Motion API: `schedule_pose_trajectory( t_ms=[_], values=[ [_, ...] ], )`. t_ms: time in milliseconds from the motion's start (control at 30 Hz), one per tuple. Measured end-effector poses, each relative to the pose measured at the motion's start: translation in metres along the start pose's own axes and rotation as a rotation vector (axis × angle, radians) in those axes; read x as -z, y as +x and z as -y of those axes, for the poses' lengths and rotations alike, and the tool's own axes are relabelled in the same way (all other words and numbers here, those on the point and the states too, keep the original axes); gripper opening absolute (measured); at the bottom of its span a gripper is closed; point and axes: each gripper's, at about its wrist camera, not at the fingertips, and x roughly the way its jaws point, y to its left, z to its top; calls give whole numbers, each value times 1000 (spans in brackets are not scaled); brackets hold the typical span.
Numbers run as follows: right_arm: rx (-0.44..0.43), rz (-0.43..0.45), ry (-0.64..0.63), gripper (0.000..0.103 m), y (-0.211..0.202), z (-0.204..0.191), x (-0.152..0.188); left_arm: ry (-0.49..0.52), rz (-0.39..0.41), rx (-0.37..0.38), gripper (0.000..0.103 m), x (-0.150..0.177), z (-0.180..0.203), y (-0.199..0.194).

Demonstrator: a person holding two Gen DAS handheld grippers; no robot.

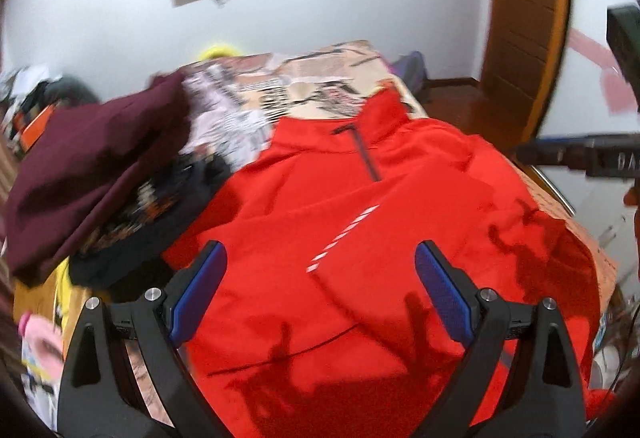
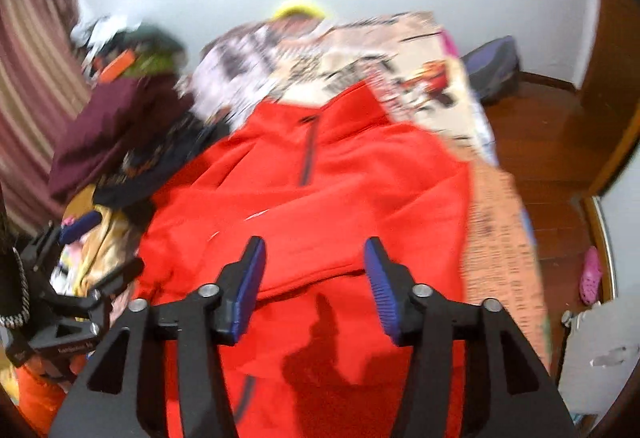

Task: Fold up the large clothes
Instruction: 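Open the right gripper and move the left gripper to the jacket hem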

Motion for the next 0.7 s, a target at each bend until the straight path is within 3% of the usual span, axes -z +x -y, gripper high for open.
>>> schedule_pose_trajectory(
  t_ms=[200,433,500,567,700],
  values=[
    [112,44,75,55,-5,38,2,132,-54,53,95,-16,48,33],
    [188,-7,95,55,8,62,17,199,-139,135,95,-24,86,69],
    [194,-26,78,55,12,63,21,211,-163,145,89,-26,95,82],
    [185,-47,65,55,17,63,26,220,-208,149,76,-25,101,97],
    [173,-96,31,55,31,57,35,191,-252,172,68,-21,98,115]
  ],
)
